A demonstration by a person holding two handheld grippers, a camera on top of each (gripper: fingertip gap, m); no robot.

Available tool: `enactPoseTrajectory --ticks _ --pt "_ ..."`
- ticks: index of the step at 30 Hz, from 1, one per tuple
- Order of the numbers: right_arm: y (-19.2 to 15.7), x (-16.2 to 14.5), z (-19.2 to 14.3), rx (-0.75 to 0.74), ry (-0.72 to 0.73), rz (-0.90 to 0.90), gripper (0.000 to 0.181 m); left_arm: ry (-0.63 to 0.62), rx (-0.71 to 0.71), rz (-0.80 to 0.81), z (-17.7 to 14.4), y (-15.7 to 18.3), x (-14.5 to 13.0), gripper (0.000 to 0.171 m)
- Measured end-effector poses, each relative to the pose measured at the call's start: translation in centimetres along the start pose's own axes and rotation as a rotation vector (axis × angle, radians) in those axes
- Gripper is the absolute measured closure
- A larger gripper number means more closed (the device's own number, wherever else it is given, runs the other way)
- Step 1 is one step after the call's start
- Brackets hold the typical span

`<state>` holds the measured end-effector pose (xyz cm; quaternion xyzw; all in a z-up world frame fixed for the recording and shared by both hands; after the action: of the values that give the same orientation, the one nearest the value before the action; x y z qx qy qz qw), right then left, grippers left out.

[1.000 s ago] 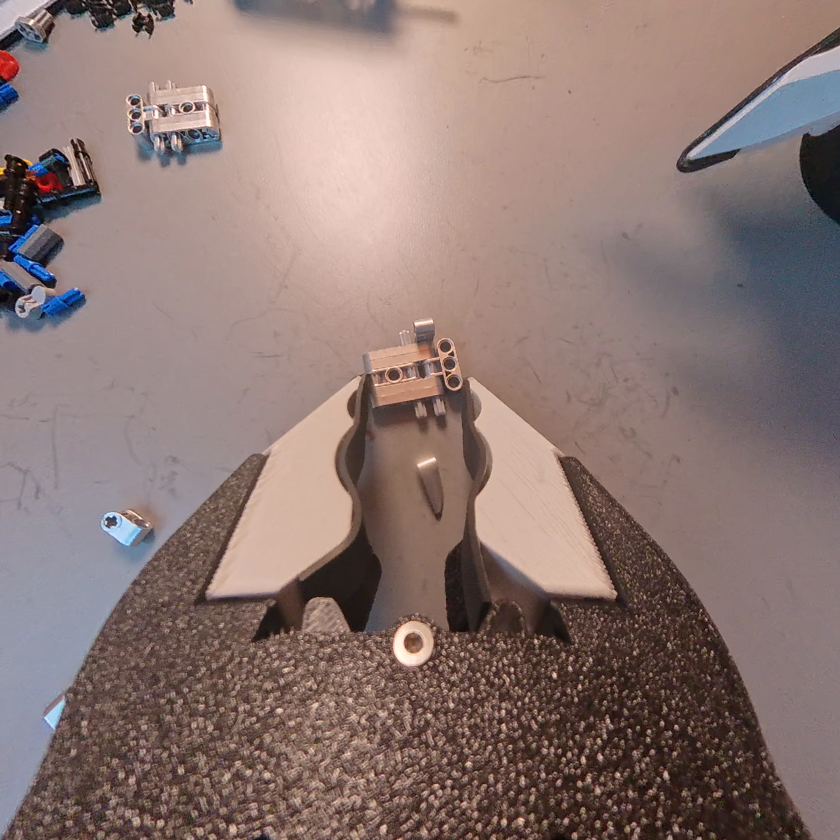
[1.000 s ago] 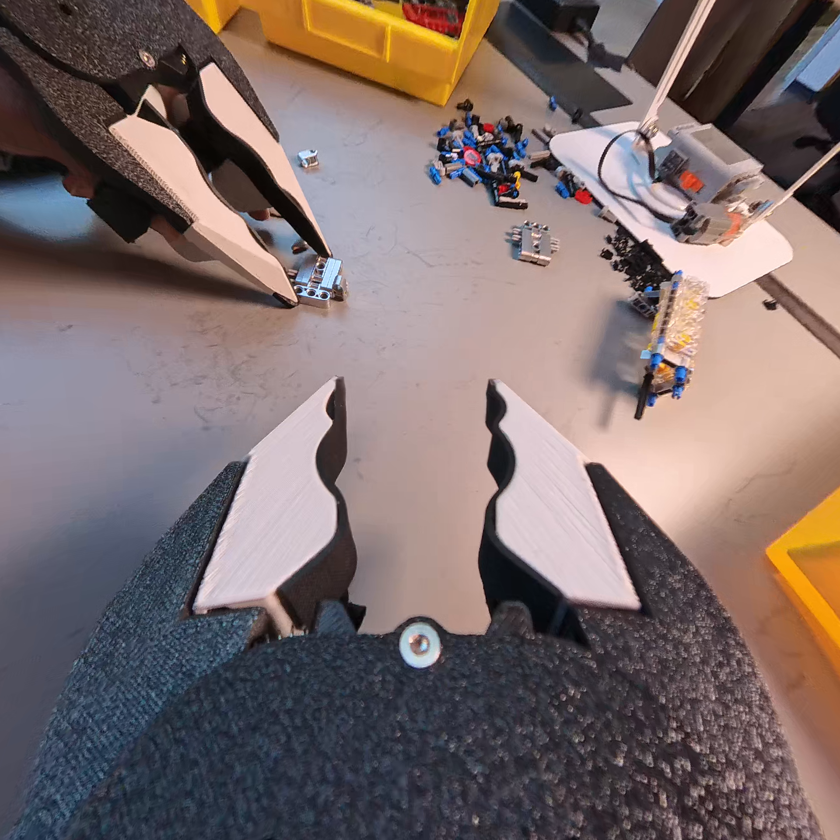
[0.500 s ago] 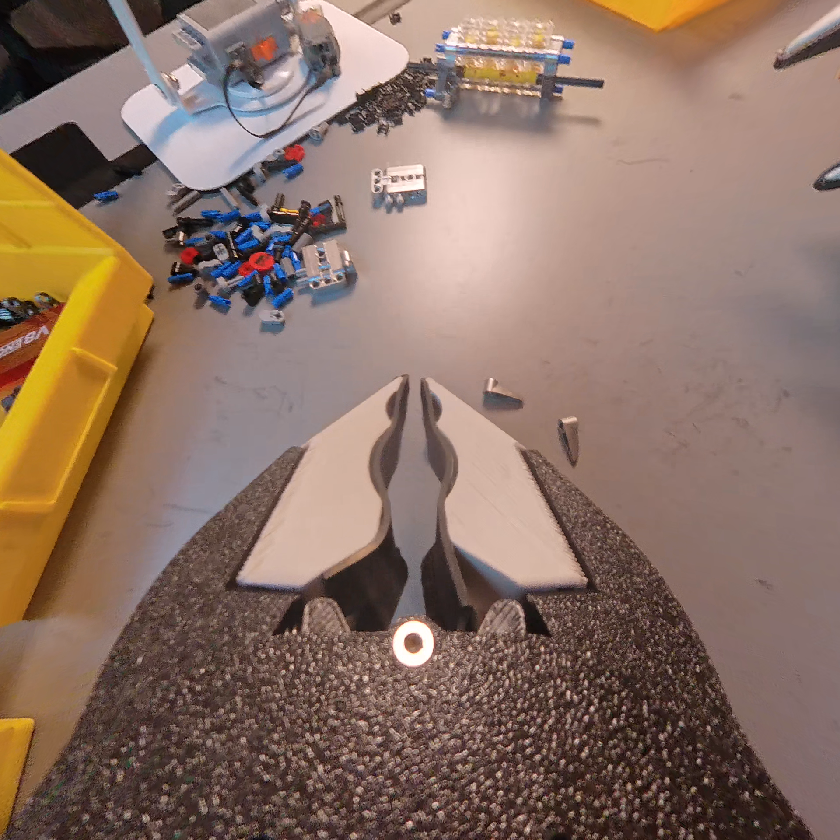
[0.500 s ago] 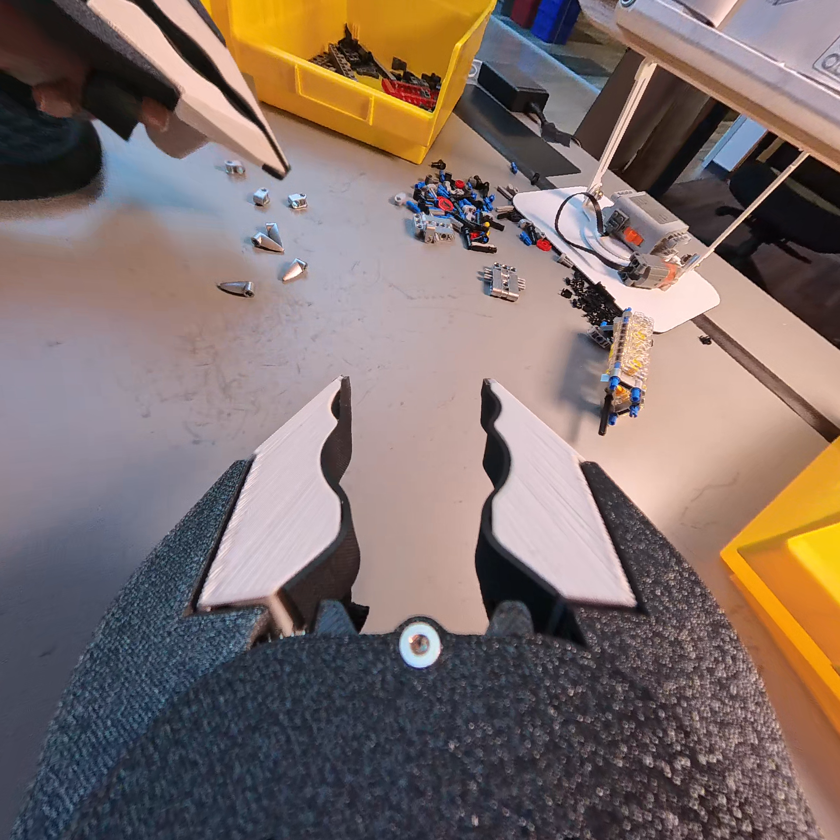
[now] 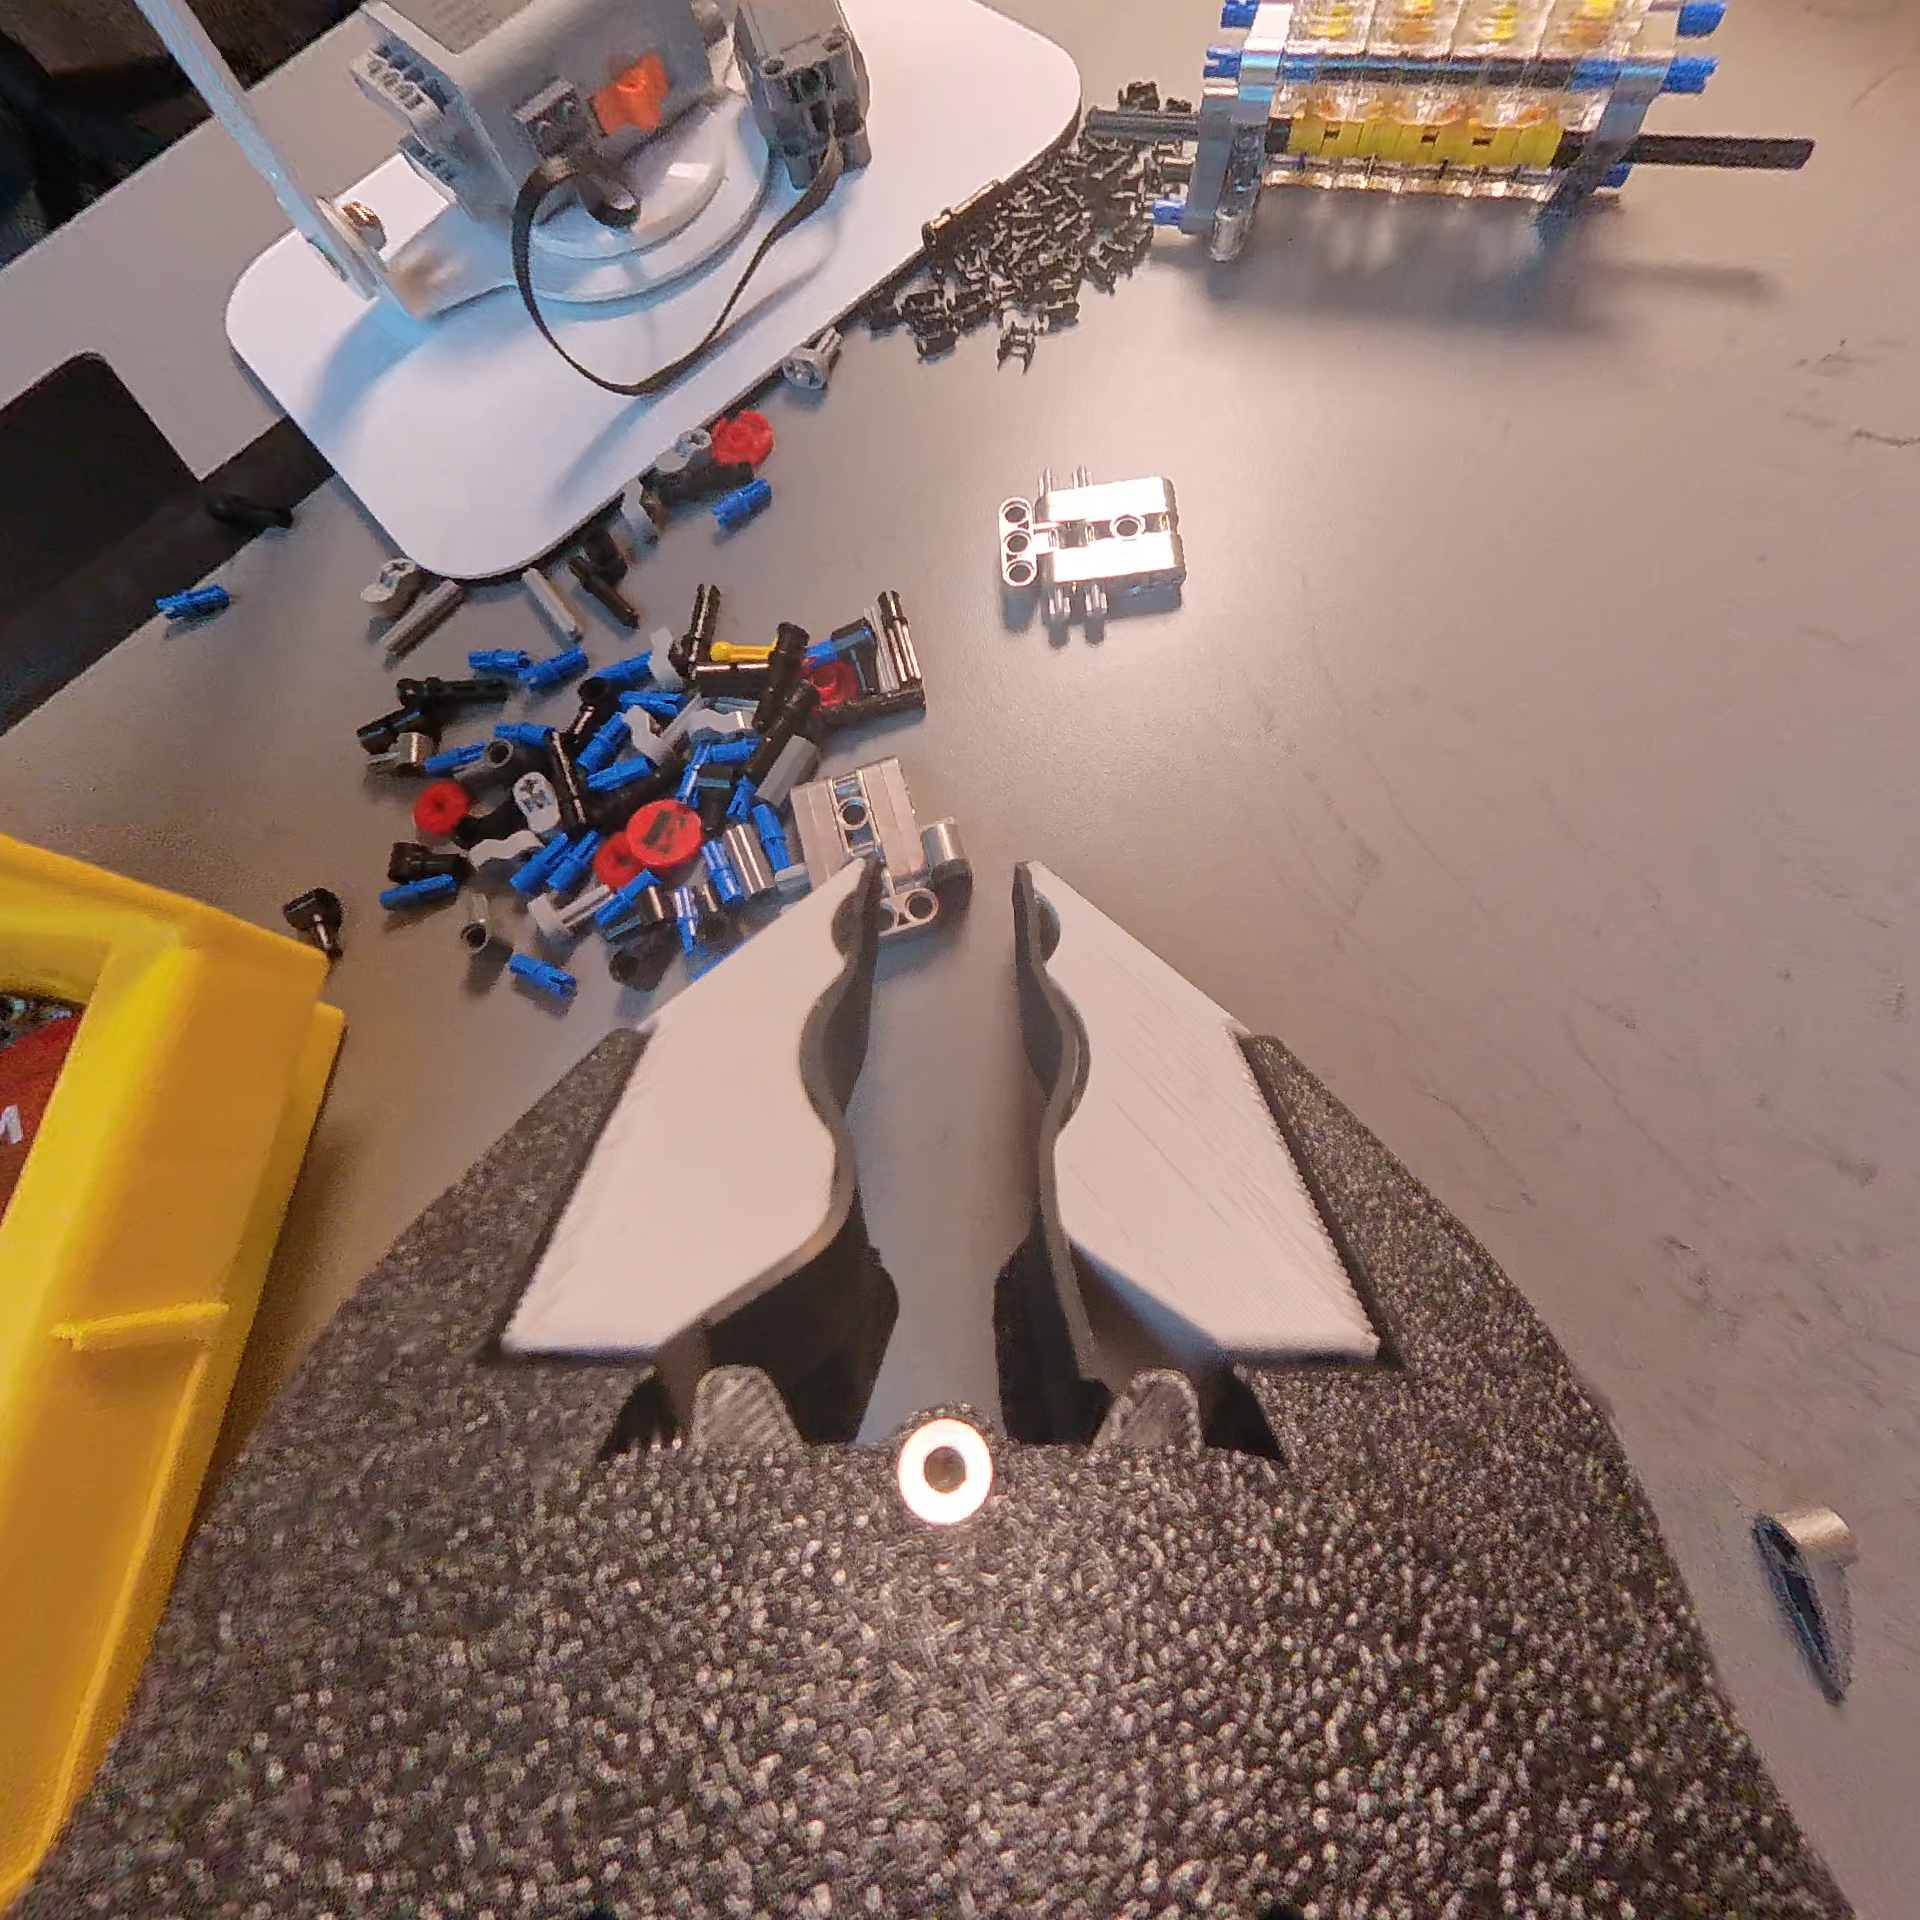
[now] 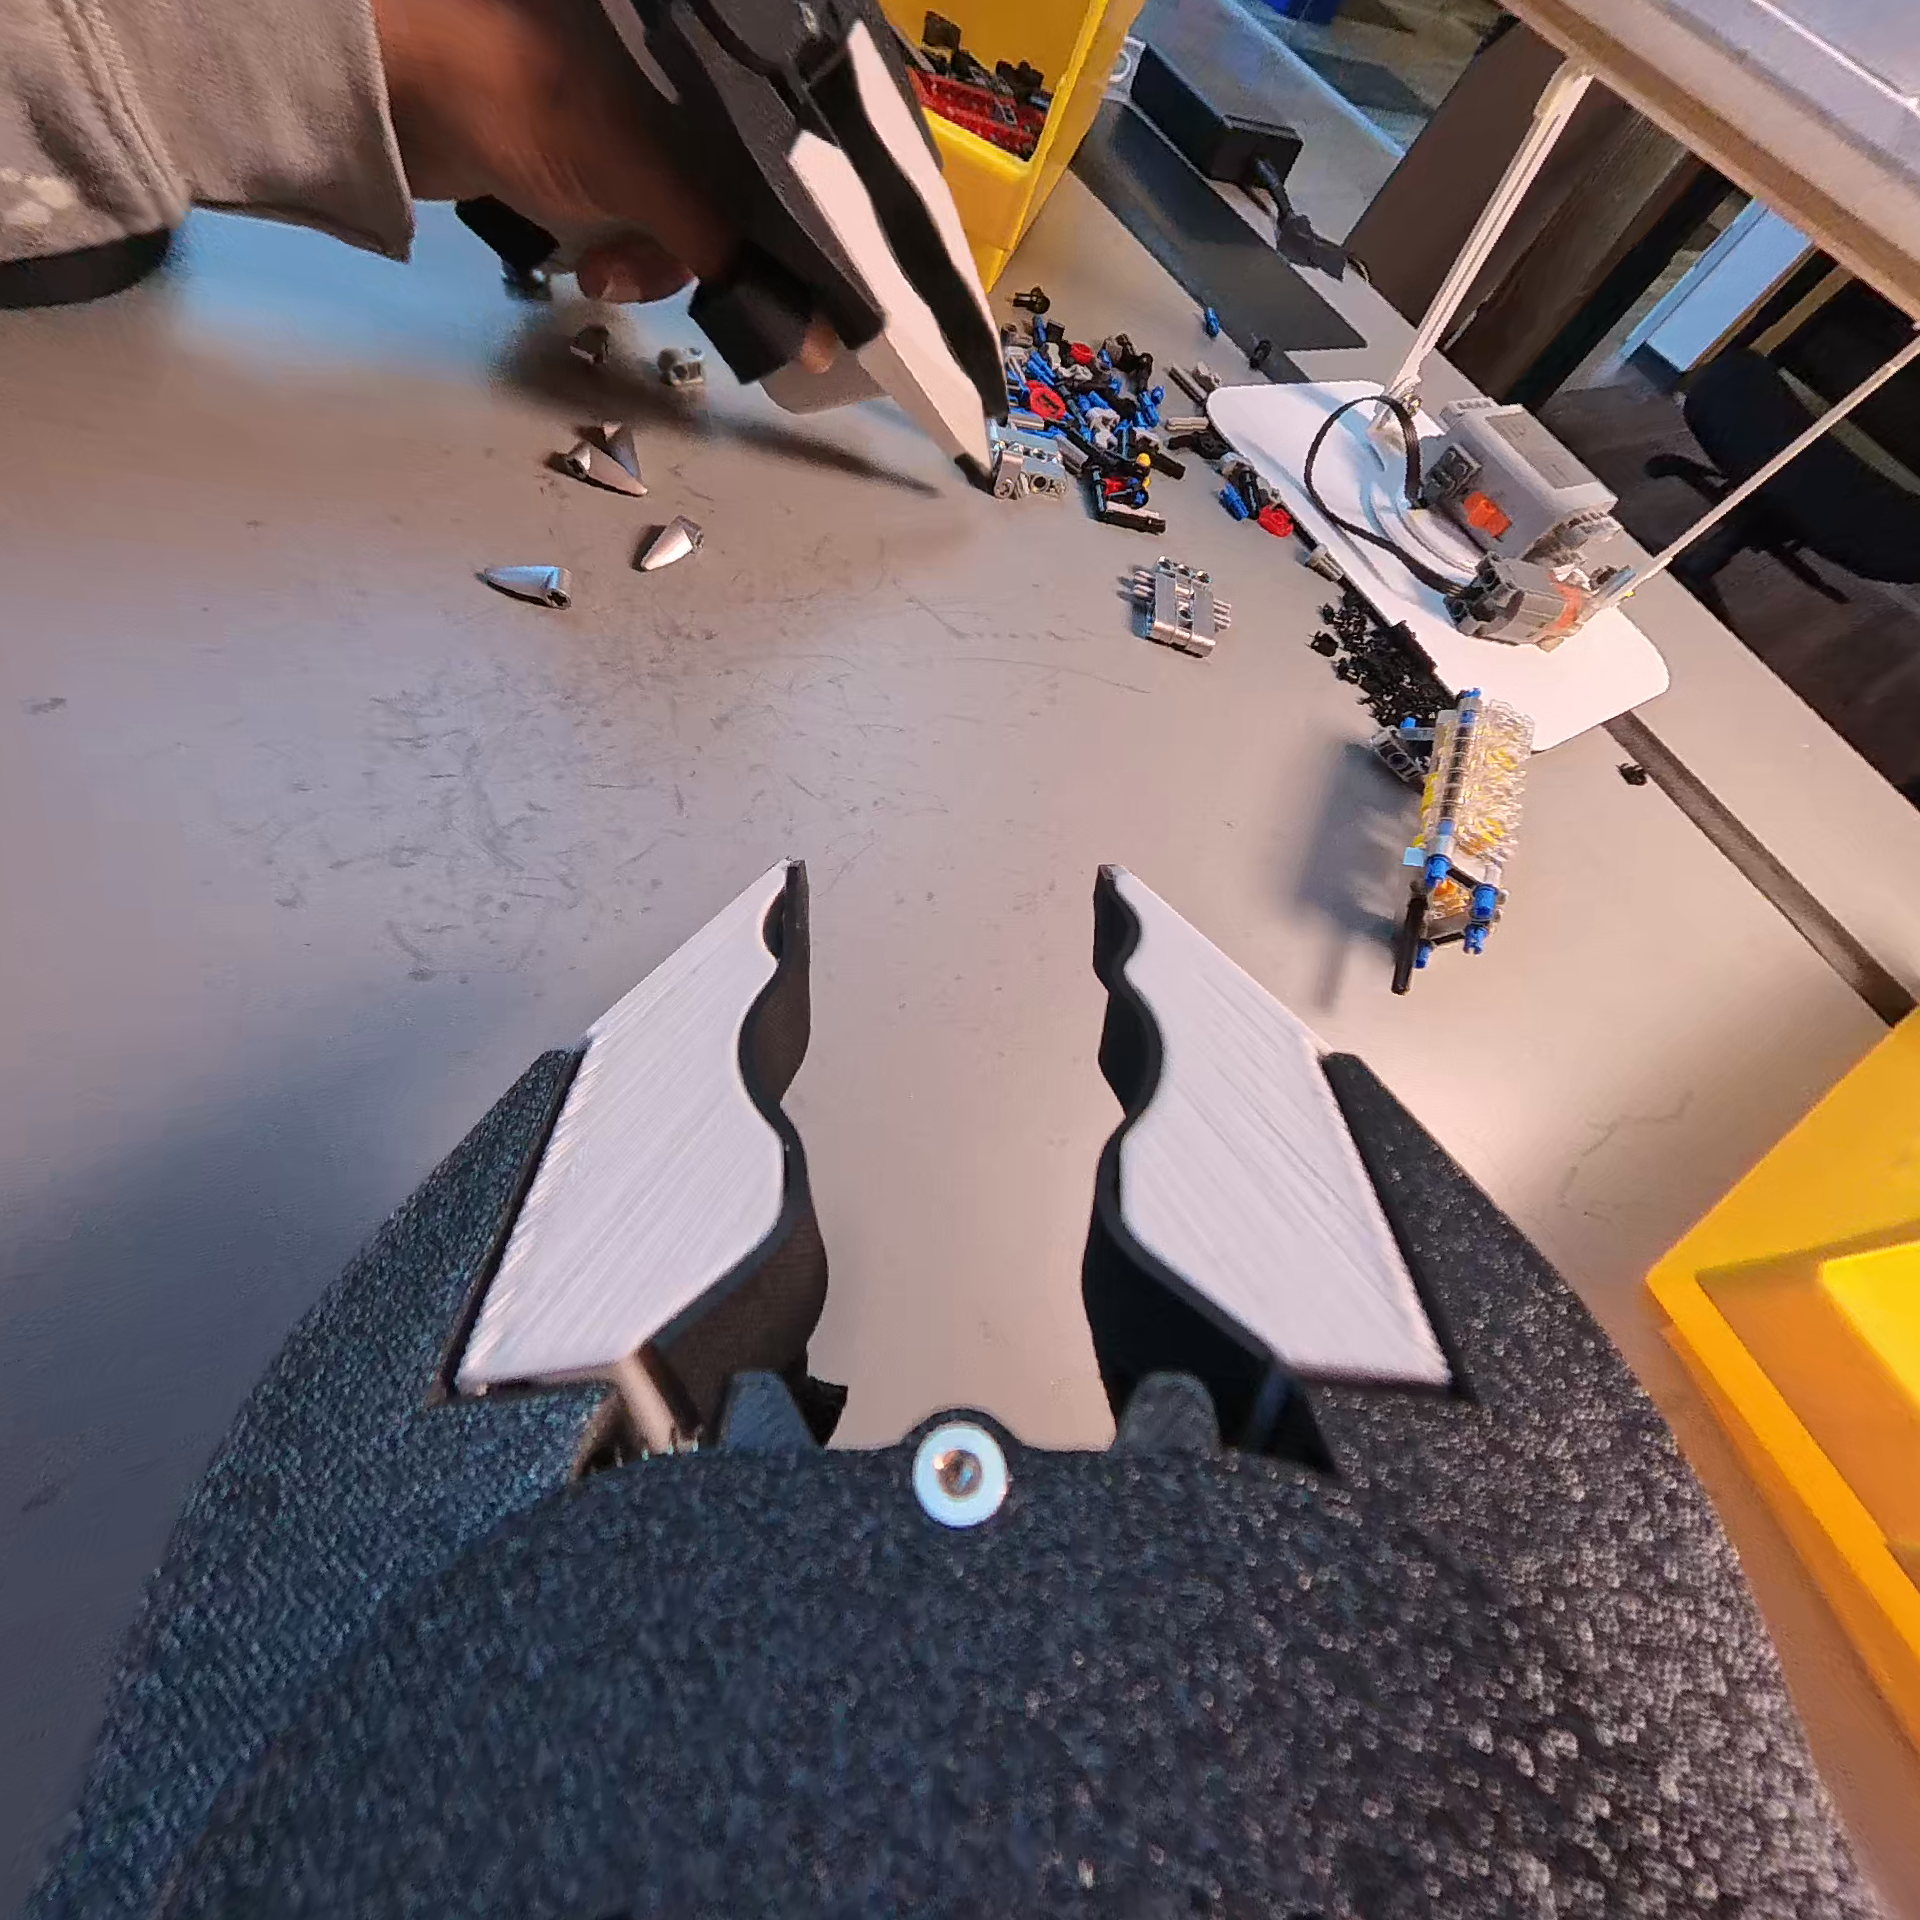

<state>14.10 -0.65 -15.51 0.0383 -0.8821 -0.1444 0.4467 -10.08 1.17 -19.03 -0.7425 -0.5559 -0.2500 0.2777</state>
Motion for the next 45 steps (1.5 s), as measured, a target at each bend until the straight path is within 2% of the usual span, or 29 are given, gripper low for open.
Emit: enactPoseTrajectory --ticks 3,6,10,15,18,20,22,28,30,32,35,39,45 --pt "-0.1 -0.1 0.1 0.003 -0.010 -0.007 0.127 -0.023 -0.005 0.020 0.8 0.2 0.0 0.171" --pt "-0.3 -0.2 0.2 -0.001 -0.014 -0.024 0.127 -0.021 -0.002 0.032 0.6 0.3 0.1 0.171" --pt "-0.5 -0.2 0.1 -0.007 -0.013 -0.041 0.128 0.007 -0.028 0.060 -1.8 1.3 -0.2 0.171" --pt "-0.6 -0.2 0.1 -0.008 -0.014 -0.046 0.129 -0.004 0.000 0.071 -5.7 1.4 -3.0 0.171" --pt "-0.6 -0.3 0.5 -0.001 -0.035 -0.049 0.129 0.015 0.006 0.041 -6.3 0.4 -3.9 0.171" --pt "-0.7 -0.5 1.0 0.001 -0.060 -0.058 0.129 0.057 -0.018 0.020 -5.6 0.3 -3.2 0.155" --pt "-0.8 -0.6 1.2 -0.002 -0.075 -0.071 0.129 0.078 -0.055 0.011 -4.2 0.6 -2.2 0.148" --pt "-0.9 -0.6 1.1 -0.014 -0.067 -0.085 0.129 0.026 -0.039 0.080 0.0 0.7 0.4 0.148" --pt "-0.9 -0.7 1.1 -0.014 -0.067 -0.082 0.129 -0.021 -0.054 0.097 0.8 0.8 0.2 0.164" --pt "-0.9 -0.7 1.1 -0.014 -0.065 -0.082 0.129 -0.029 -0.054 0.102 0.8 0.9 0.2 0.164" --pt "-0.9 -0.6 1.0 -0.014 -0.057 -0.079 0.129 -0.025 -0.052 0.092 -0.5 1.2 -0.1 0.166" --pt "-0.7 -0.5 0.8 -0.012 -0.042 -0.063 0.129 -0.027 -0.043 0.065 -4.3 2.3 -1.4 0.165" --pt "-0.7 -0.4 0.7 -0.010 -0.036 -0.059 0.130 -0.044 0.064 -0.073 -10.7 2.3 -6.8 0.165"
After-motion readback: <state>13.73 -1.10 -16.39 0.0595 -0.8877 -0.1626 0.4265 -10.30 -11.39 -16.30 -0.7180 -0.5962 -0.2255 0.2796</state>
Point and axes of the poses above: each gripper's, where its closed fingertips meet, z out along the fingers, x out of its top, y = z × x across the jaws, the point moved 4 cm from there along -z, back along the fingers, and after that the axes turned 6 degrees about -y, right-handed, at the moved point
